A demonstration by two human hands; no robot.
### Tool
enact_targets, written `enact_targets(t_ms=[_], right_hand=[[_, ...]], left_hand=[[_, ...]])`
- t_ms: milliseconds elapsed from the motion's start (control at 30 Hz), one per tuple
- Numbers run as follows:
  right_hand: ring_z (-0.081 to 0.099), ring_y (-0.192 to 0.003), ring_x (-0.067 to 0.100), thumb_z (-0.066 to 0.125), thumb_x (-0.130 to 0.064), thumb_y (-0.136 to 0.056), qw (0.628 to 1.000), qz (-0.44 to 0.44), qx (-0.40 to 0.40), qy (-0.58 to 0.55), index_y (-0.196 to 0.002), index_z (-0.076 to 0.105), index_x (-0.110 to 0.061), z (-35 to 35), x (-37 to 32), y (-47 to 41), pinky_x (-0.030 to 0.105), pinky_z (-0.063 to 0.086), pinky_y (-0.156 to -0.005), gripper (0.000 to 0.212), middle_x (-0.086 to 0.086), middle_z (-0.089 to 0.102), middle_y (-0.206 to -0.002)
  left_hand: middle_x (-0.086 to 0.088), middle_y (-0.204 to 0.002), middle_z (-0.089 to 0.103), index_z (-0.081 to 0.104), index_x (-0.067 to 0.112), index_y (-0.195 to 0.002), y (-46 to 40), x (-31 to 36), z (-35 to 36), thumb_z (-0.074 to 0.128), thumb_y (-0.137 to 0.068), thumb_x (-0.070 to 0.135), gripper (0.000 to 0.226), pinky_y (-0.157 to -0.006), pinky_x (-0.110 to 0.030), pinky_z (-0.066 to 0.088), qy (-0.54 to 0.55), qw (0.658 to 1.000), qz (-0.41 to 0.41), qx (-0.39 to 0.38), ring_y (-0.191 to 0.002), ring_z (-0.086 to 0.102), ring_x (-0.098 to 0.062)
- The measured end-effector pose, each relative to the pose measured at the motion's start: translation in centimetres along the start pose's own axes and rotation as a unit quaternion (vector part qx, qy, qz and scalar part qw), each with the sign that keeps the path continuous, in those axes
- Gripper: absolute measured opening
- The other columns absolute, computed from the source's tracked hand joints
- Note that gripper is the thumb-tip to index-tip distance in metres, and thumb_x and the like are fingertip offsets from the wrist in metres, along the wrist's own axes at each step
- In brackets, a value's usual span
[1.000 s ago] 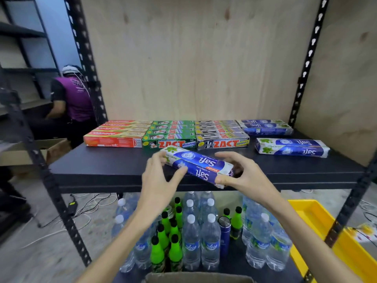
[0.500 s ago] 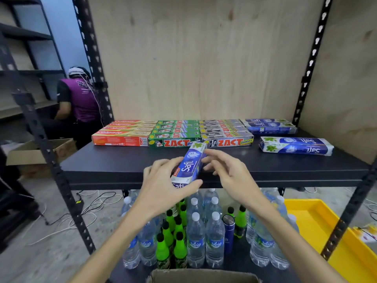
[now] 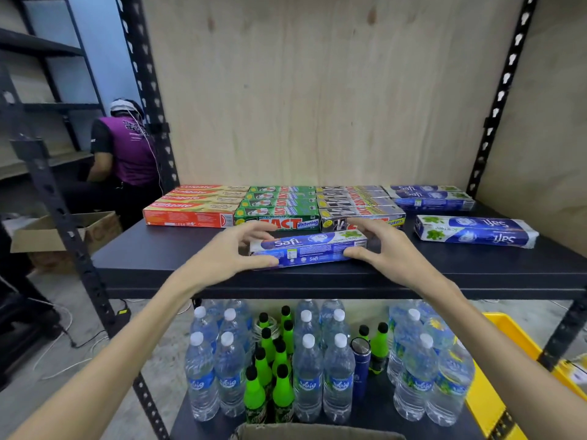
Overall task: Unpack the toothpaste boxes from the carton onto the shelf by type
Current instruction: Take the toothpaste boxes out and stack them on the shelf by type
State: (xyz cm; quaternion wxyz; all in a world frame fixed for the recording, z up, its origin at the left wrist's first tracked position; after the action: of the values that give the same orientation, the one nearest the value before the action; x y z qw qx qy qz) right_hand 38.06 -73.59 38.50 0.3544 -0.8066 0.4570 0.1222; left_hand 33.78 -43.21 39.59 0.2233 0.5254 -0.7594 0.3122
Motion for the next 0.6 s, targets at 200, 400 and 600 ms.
enact_targets(t_ms=[200, 400, 600], right_hand=[[0.056, -0.091, 0.009, 0.077, -0.049, -0.080, 0.999, 0.009, 0.028, -0.011, -0.132, 0.061, -0.032, -0.7, 1.2, 0.7, 0.021, 0.047, -0.081, 0.057, -0.006, 0.059, -0.100], [0.054, -0.083, 0.011, 0.081, -0.048, -0.077, 0.999, -0.006, 0.047, -0.010, -0.128, 0.063, -0.034, -2.4, 2.1, 0.9, 0.022, 0.046, -0.075, 0.056, 0.000, 0.057, -0.091], [0.051, -0.077, 0.010, 0.085, -0.039, -0.075, 0.995, 0.011, 0.102, -0.004, -0.124, 0.066, -0.031, -8.2, 5.4, 1.2, 0.013, 0.040, -0.068, 0.053, -0.006, 0.057, -0.090]], left_hand=[[0.022, -0.121, 0.064, 0.059, 0.038, -0.131, -1.0, -0.6, 1.3, 0.077, -0.081, 0.050, 0.055, -0.079, -0.011, 0.050, -0.035, 0.997, -0.004, 0.064, -0.105, 0.062, 0.007], [0.021, -0.115, 0.065, 0.061, 0.038, -0.125, -2.8, 0.8, 1.9, 0.084, -0.075, 0.041, 0.055, -0.085, -0.015, 0.053, -0.013, 0.998, 0.015, 0.059, -0.103, 0.063, 0.007], [0.022, -0.113, 0.066, 0.061, 0.037, -0.123, -7.2, 5.3, 4.8, 0.085, -0.076, 0.041, 0.053, -0.084, -0.015, 0.051, 0.003, 0.996, 0.055, 0.071, -0.102, 0.063, 0.006]])
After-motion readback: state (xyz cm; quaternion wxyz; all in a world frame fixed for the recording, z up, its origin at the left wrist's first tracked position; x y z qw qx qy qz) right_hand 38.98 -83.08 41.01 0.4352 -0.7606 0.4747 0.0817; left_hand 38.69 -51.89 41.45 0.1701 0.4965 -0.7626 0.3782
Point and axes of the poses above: each hand's wrist, its own y-axis away from the middle knuckle, its own z-axis out of the palm, x = y × z, the point moved 4 cm from there along -y, towards the middle knuckle
